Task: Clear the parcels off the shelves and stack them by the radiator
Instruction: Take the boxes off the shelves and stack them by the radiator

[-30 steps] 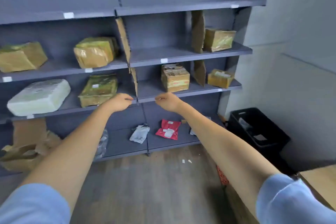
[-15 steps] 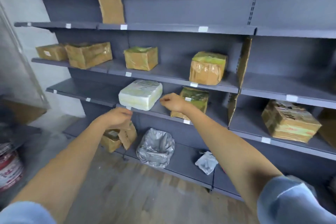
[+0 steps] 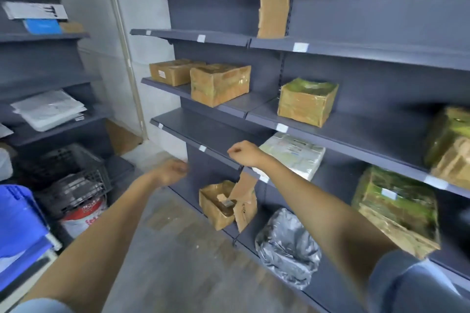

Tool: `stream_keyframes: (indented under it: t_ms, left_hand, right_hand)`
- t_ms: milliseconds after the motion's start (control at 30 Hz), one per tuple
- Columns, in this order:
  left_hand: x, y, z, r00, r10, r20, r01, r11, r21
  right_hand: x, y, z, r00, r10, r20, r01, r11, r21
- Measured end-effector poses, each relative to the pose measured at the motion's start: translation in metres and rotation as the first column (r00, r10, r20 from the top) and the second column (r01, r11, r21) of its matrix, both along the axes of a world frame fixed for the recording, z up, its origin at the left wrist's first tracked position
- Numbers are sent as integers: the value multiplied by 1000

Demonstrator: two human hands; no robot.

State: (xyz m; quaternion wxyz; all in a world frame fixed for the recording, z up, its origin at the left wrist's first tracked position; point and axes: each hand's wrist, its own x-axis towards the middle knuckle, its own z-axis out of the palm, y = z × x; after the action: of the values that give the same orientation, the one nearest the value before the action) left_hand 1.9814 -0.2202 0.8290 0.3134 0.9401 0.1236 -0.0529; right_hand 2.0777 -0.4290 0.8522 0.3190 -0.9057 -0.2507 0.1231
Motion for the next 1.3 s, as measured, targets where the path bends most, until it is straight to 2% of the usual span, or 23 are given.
stream_keyframes:
  t_ms: [133, 200, 333, 500, 600, 667, 767, 833, 933, 1000, 1067, 1167, 1233, 1300]
  left_hand:
    - [30, 115, -1, 997, 62, 40, -63, 998, 6]
    - [41, 166, 3, 997, 80, 9, -80, 996, 27]
    - [84, 257, 19, 995, 91, 38, -93, 993, 73]
    - [150, 314, 10, 999, 12, 44, -14, 999, 46]
    - [200, 334, -1, 1000, -20, 20, 20, 1000, 10]
    - [235, 346, -1, 998, -61, 5, 61, 998, 4]
    - [295, 362, 15, 994, -111, -22, 111, 994, -19]
    - [336, 375, 35, 989, -142, -40, 142, 990, -8]
    - [389, 394, 60, 987, -163, 19, 162, 987, 7]
    - [415, 403, 66, 980, -190, 67, 191, 982, -8]
    - [440, 403, 67, 969, -231, 87, 236, 970, -54]
    - [485, 383, 67, 946, -300, 125, 317, 935, -161]
    - [513, 360, 65, 932, -329, 153, 358, 901, -245]
    - [534, 335, 61, 930, -342, 137, 368, 840, -398]
  right_hand:
    - [40, 113, 7, 1000, 8, -2, -8, 999, 46]
    - [57, 162, 13, 1000, 10, -11, -9, 999, 49]
    - [98, 239, 18, 999, -35, -25, 36, 996, 77]
    - [156, 290, 9, 994, -107, -12, 108, 993, 57]
    - [201, 309, 7, 971, -226, 79, 216, 970, 110]
    - [233, 320, 12, 906, -346, 244, 308, 934, 182]
    - [286, 332, 32, 723, -461, 515, 435, 883, 179]
    - [322, 336, 52, 658, -502, 561, 545, 832, 104]
    - [370, 344, 80, 686, -622, 377, 680, 733, -27]
    - [394, 352, 91, 655, -713, 251, 749, 657, -86]
    - [410, 354, 93, 604, -774, 189, 797, 595, -106]
    - [426, 347, 85, 572, -803, 169, 813, 527, -247]
    - [436, 337, 80, 573, -814, 99, 799, 527, -290]
    - [445, 329, 76, 604, -796, 37, 776, 577, -255]
